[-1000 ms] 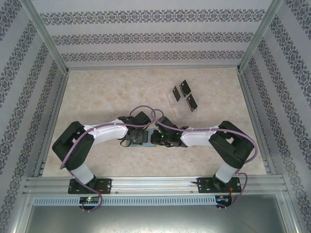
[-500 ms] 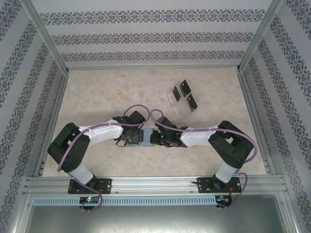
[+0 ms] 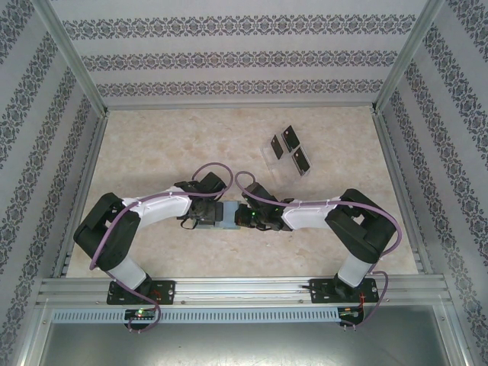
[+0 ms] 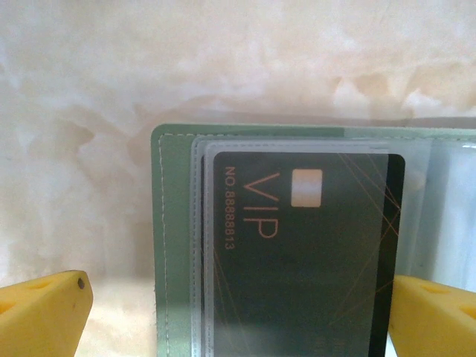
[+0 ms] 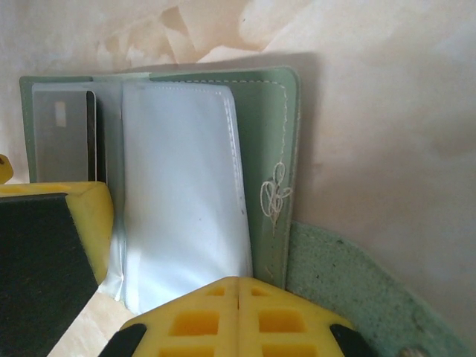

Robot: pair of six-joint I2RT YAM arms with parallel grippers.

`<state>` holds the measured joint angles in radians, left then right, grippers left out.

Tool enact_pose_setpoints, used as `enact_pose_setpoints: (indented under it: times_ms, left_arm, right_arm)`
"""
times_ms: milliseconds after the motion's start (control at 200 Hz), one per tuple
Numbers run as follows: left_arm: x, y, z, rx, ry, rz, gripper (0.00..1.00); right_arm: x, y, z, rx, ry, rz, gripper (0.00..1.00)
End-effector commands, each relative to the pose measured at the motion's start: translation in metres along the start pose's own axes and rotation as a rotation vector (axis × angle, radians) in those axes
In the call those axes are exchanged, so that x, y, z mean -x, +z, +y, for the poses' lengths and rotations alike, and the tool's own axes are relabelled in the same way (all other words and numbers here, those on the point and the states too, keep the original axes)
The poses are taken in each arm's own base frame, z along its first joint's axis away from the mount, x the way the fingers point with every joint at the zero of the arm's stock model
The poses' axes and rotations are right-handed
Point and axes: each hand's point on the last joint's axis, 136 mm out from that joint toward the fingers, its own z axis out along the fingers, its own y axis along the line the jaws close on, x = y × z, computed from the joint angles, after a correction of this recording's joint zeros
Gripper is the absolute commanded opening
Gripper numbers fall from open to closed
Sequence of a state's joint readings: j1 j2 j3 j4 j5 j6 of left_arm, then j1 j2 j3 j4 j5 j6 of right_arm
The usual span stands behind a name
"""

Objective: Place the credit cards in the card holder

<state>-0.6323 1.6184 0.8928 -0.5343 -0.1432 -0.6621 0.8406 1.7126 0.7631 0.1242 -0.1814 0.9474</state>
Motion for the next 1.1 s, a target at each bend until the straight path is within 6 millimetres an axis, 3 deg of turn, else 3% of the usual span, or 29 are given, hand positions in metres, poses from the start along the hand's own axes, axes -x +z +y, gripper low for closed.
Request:
enact_pose_setpoints:
  times_ms: [0, 285, 674, 879, 1094]
  left_arm:
    - [0.014, 0.000, 0.012, 0.059, -0.017, -0.034, 1.00]
    - [0.026, -0.002, 0.003, 0.031, -0.022, -0.056, 1.00]
    - [0.020, 0.004, 0.011, 0.052, -0.025, -0.038, 1.00]
    - [0.035, -0.022, 0.003, -0.009, -0.033, -0.090, 1.00]
    - [0.050, -0.051, 0.003, -0.140, -0.111, -0.129, 1.00]
  right_arm:
    - [-0.013, 0.007, -0.029, -0.106, 0.033, 0.047, 0.00]
    - [-0.014, 0.008, -0.031, -0.109, 0.034, 0.049, 0.00]
    - [-0.014, 0.007, -0.030, -0.104, 0.034, 0.046, 0.00]
    - [-0.008, 0.004, -0.017, -0.071, 0.012, 0.046, 0.00]
    - [0.012, -0.011, 0.022, 0.004, -0.038, 0.017, 0.00]
